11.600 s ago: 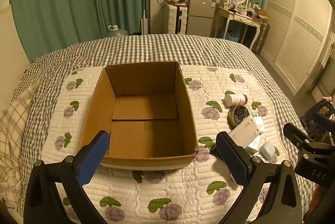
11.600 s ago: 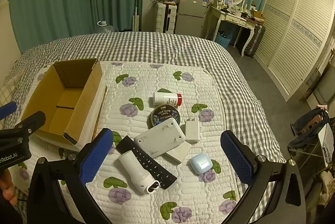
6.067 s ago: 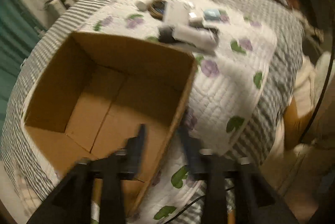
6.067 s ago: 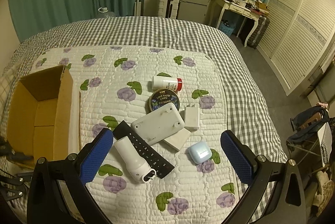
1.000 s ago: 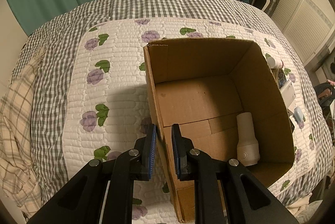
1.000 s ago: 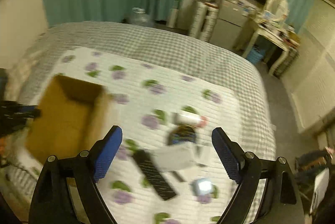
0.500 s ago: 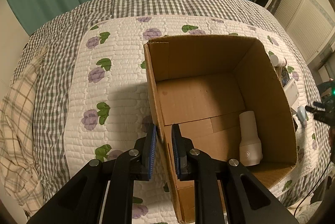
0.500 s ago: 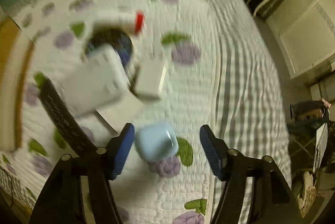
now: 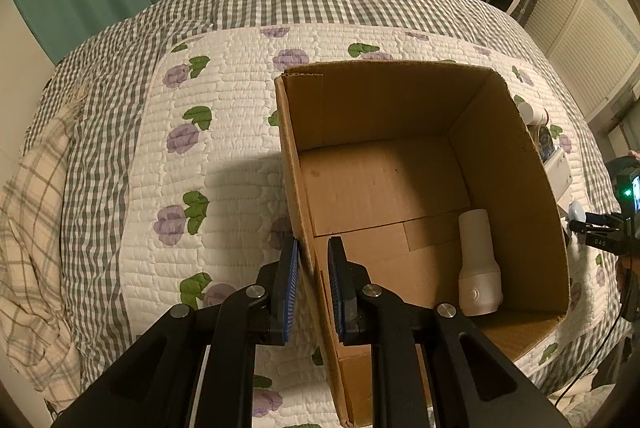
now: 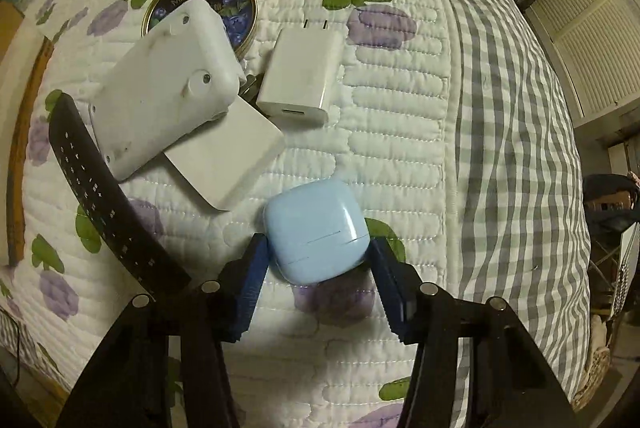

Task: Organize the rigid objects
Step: 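Grasp the light-blue earbud case with the right gripper, then carry the blue earbud case into the box and release it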

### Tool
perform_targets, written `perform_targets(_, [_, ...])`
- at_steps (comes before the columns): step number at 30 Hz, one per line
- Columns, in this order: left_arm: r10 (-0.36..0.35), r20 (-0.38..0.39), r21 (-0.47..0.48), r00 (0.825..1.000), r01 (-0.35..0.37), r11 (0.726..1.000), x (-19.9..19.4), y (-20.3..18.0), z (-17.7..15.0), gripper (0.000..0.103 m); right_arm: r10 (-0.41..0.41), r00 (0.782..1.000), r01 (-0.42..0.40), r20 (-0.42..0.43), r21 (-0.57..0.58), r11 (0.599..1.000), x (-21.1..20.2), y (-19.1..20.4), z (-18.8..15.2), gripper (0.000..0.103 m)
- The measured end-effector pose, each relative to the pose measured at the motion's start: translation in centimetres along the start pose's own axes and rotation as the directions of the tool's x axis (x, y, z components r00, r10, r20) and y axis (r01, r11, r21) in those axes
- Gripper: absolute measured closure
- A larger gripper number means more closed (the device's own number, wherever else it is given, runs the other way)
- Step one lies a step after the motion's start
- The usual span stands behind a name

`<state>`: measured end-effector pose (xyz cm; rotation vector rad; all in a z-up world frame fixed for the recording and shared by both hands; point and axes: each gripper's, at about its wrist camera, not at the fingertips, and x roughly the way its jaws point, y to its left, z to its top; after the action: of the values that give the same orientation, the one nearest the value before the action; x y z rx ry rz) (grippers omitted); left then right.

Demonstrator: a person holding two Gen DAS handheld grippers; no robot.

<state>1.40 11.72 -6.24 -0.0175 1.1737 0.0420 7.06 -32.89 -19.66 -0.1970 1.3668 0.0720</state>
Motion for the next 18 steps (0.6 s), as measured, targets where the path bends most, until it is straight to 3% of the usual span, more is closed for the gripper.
perform_targets(5, [-0.001,-0.004,-0.001,1.0,0.001,1.0,0.1,0.0,0.0,0.088,-0.007,0.999,0.007,0.049,0.004,1.0,-2.3,-0.4,0.8,0.052])
perform_targets(10, [-0.002,0.006,0.0,1.0,0.002,1.0,-0.2,0.1,0.1,0.088,-0.011,0.989,0.013,0.146,-0.017,1.0,-7.8,0.0,2.9,0.052])
perform_targets(13, [-0.003,0.009,0.0,1.0,0.003,1.0,-0.3,0.1,0.2,0.088,-0.001,0.974,0.017,0.226,-0.072,0.997,-12.4,2.2,4.8,0.052])
perform_targets(18, [-0.005,0.005,0.001,1.0,0.005,1.0,-0.3,0.1,0.1,0.088,0.06,0.941,0.021,0.334,-0.233,0.972,-19.2,9.2,7.7,0.053])
